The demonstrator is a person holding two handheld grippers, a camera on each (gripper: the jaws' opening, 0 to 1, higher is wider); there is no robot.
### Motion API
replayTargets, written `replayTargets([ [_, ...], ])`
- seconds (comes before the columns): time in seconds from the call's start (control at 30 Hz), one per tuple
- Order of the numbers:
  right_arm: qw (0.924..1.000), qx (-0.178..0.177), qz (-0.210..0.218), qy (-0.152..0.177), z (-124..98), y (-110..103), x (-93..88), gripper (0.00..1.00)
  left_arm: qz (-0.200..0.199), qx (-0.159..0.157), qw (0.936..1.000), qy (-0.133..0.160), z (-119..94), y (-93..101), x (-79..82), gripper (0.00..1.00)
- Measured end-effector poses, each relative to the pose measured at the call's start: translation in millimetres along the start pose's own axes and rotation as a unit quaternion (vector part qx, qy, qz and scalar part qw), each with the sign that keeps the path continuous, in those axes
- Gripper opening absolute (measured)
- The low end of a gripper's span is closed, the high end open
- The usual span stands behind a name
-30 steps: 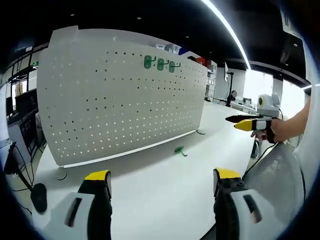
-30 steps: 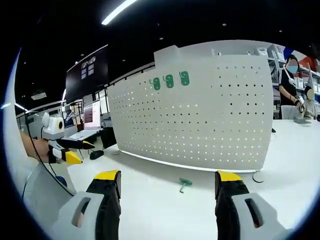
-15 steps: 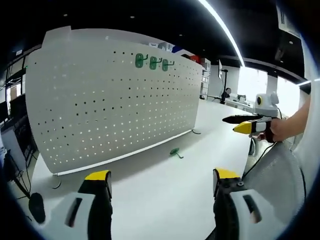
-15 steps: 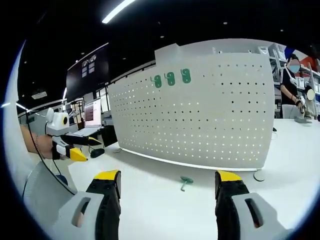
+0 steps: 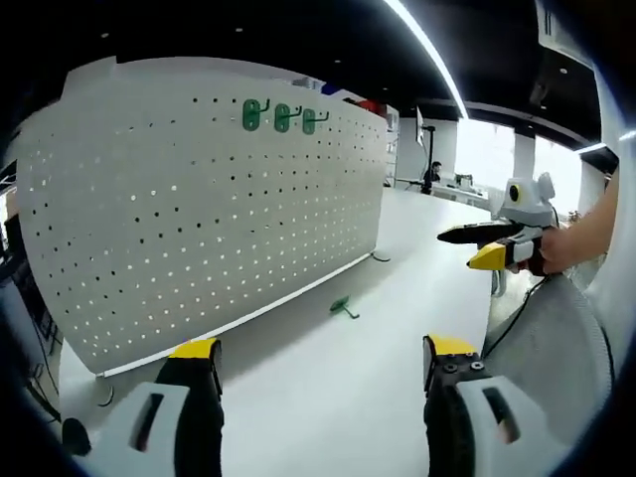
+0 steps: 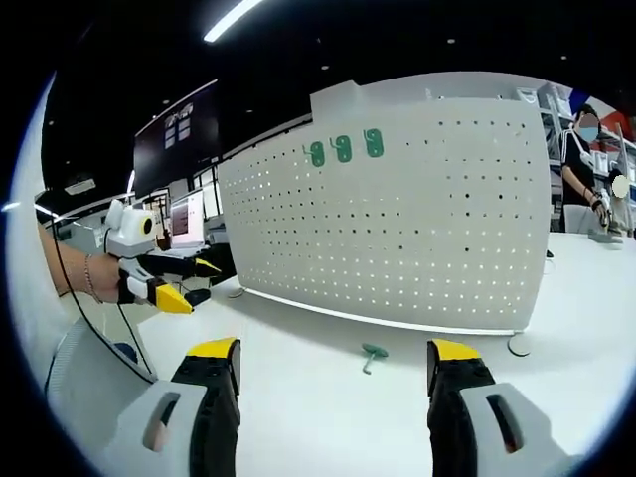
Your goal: Insert the hook assembly into the mounting plate slot until the hook locks in place.
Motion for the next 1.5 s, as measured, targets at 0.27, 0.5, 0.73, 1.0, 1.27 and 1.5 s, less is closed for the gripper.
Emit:
replayTargets([
  [0.27,1.0,0.001,-0.001,-0.003,0,0,-1.5,0.74,0.024,-0.027,0.9992,-0.017,13,-2.8,7.3,0.86],
  [0.5,1.0,0.0,0.0,-0.007,1,0,-3.3,0.75,0.054,-0.051,0.9967,-0.032,27,-0.5,13.4,0.86],
  [0.73,0.9999,-0.001,-0.002,-0.015,1,0,-6.5,0.74,0.077,-0.074,0.9936,-0.038,38,2.1,18.9,0.85],
  [1.0,0.9997,-0.002,0.001,-0.022,2,1,-10.2,0.75,0.1,-0.094,0.9894,-0.046,51,3.4,26.1,0.86],
  [1.27,0.9996,-0.002,0.002,-0.028,2,2,-12.2,0.74,0.129,-0.119,0.9824,-0.064,64,6.6,27.1,0.86],
  [1.5,0.9995,-0.002,0.005,-0.032,3,3,-14.7,0.74,0.151,-0.141,0.9743,-0.09,77,10.2,27.5,0.87],
])
Point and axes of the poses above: the point that each gripper's makers call its tool centre point, and the gripper's own axes: z roughly forward along the fingers, y roughly to its right, x roughly out of its top, the point moved 3 cm from there along -z, roughly backward along the fingers, and after that the axes turned 3 degrees about x, right-handed, at the moved point
